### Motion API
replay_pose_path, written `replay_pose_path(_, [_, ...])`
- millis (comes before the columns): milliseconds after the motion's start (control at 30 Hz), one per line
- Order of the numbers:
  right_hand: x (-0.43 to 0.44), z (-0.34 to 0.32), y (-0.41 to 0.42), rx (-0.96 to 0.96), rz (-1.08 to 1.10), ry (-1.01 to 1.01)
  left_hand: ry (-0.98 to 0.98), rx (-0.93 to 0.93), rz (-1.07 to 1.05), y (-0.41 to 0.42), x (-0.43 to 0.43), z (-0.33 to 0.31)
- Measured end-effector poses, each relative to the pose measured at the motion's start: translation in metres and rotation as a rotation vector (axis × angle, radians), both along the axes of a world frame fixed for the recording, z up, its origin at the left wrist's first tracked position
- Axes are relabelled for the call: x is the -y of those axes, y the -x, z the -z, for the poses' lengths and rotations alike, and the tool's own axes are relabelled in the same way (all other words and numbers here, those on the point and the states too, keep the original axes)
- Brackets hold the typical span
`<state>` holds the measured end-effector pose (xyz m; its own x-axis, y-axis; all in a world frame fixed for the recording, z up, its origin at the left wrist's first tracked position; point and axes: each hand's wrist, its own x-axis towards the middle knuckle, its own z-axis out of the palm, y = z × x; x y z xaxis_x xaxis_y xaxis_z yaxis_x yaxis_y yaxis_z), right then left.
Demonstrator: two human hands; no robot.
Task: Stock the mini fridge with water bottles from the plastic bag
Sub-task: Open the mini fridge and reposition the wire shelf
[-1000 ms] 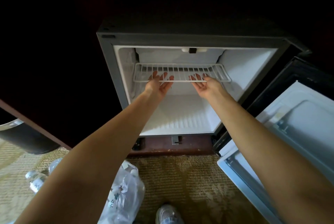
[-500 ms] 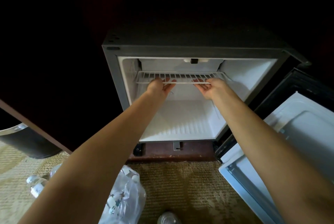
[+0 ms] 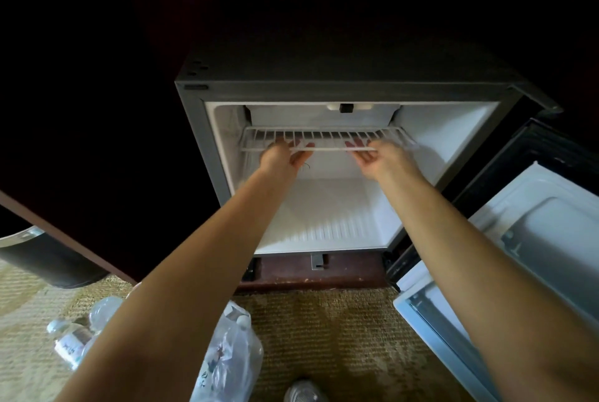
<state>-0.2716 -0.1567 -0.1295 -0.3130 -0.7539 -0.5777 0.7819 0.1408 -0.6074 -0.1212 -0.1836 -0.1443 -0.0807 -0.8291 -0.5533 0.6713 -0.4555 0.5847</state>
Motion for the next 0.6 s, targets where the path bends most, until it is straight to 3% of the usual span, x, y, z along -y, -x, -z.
replay_pose_path(133, [-0.017, 0.034, 0.000, 0.080, 0.033, 0.118, 0.106, -0.093, -0.032, -0.006, -0.020, 0.029])
replay_pose_path(333, [0.009, -0.007, 0.012, -0.020, -0.022, -0.050, 0.014, 0.041, 0.045, 0.000, 0.014, -0.002])
replay_pose_path(433, [0.008, -0.007, 0.007, -0.022, -0.008, -0.038, 0.014, 0.053, 0.050, -0.001, 0.017, -0.003])
replay_pose_path(600, [-0.013, 0.045, 0.007, 0.101, 0.030, 0.136, 0.138, -0.134, 0.050, -0.014, -0.011, 0.038])
